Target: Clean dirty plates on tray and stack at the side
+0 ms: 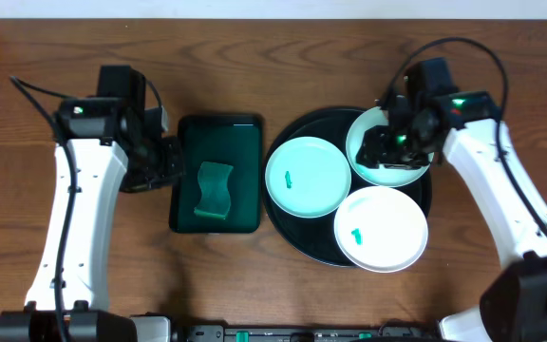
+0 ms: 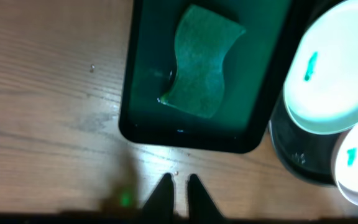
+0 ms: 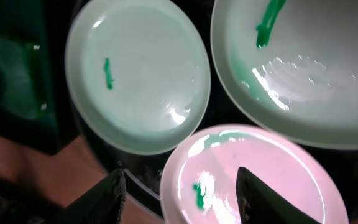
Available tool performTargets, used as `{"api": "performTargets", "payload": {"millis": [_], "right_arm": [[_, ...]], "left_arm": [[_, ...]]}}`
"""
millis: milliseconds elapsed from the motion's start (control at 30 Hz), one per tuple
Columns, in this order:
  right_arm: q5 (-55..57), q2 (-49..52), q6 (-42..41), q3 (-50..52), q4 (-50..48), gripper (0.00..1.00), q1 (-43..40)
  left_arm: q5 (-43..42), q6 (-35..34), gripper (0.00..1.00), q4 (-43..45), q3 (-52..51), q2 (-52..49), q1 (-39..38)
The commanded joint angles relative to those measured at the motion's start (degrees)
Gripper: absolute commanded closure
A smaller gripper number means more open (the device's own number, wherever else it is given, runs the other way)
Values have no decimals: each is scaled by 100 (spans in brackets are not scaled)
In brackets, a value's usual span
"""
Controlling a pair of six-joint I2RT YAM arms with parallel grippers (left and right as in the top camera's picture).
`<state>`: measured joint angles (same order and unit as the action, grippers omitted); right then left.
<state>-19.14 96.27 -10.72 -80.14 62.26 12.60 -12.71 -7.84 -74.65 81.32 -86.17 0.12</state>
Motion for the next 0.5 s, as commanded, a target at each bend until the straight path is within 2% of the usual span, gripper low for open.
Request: {"api": "performTargets", "payload": {"millis": [0,67,100,200,233,467], "right_arm": [[332,227,-39,92,-166,46,98],[450,369,-39,92,-282,51,133],[476,442,-39,92,-328,54,155],[474,651,-39,98,-461,76,262],[474,717,-39,101,-490,80,302],[527,1167,-42,114,-625,81,538]], "left_arm": [[-39,-35,84,201,-396,-28,-42],[-90,-37,83,323,-525,-31,-96],[-127,-35,78,365,-540,-31,-140],[-114,-28,70,459,-540,-31,-319],[-90,-31,69,490,-540,-31,-380],[37,-35,67,697,-540,-31,-769]]}}
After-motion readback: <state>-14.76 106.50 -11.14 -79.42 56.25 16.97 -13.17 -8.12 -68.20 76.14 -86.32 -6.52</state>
